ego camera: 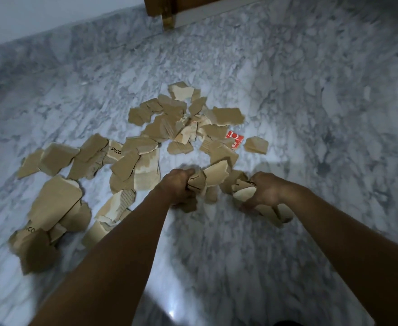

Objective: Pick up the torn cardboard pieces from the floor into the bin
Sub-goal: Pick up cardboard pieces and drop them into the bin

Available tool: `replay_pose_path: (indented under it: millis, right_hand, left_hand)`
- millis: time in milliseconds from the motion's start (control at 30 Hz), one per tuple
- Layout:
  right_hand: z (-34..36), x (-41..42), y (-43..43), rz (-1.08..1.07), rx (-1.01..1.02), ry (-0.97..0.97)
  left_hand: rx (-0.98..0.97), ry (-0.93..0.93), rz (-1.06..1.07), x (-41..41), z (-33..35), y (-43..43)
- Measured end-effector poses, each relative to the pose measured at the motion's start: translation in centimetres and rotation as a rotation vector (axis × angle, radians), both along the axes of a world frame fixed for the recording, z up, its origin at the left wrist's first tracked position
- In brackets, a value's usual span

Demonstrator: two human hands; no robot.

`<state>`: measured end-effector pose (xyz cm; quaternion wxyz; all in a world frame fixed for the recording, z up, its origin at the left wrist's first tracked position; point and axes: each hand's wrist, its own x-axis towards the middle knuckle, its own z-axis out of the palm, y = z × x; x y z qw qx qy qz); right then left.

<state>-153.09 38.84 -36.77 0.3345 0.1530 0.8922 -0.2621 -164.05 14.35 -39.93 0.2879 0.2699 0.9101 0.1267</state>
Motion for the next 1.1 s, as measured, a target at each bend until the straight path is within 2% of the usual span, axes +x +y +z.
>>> replay_pose_path:
  millis: [100,167,200,267,367,400,467,533,700,867,967,1033,1100]
  right_hand:
    - [-0.3,-0.4,-2.8,-0.004,-0.247,0.129]
    - [-1.1,-1.2,-5.1,-0.034,-0.283,0.239]
    - [-1.5,-1.6,-6.2,-0.026,-0.253,0.269]
    - [-2.8,-2.2,-8.3,0.055,-0.059,0.340]
    - [-5.8,-1.9,-11.0,0.185,0.201,0.624]
    - [-6.4,-1.8,-11.4,0.176,0.237,0.660]
    - [-6.7,-2.0,-12.0,0.139,0.240,0.574]
    - [-6.3,-2.0,-12.1,0.018,0.120,0.474]
    - [-4.3,-1.3,-9.1,-0.552,-0.337,0.446]
    - [1.1,-1.6,-6.3,-1.050,-0.589,0.434]
    - [5.3,-1.6,-5.8,-1.143,-0.707,0.478]
    - [9.2,-0.8,-5.4,-1.141,-0.848,0.567]
    - [13.2,0.3,-4.3,-1.173,-0.895,0.646]
  left_hand:
    - [0.118,-0.068,0.158,0.2,-0.2,-1.5]
    - [0.198,-0.102,0.280,0.1,-1.0,-3.2]
    - [0.244,-0.107,0.342,0.1,-1.1,-3.8]
    - [0.328,-0.103,0.451,0.1,-0.9,-5.2]
    - [0.407,-0.096,0.526,0.3,-0.4,-6.7]
    - [0.433,-0.101,0.534,0.4,-0.1,-7.0]
    - [0.509,-0.133,0.558,0.4,0.3,-7.1]
    - [0.582,-0.180,0.601,0.4,1.0,-6.6]
    - [0.802,-0.308,0.750,-0.2,3.9,-5.1]
    - [0.955,-0.569,0.777,-0.8,8.5,-1.8]
    - [1.008,-0.678,0.638,-1.0,11.9,2.0]
    - [0.992,-0.723,0.501,-0.3,14.4,5.0]
    - [0.956,-0.742,0.387,0.6,16.8,7.8]
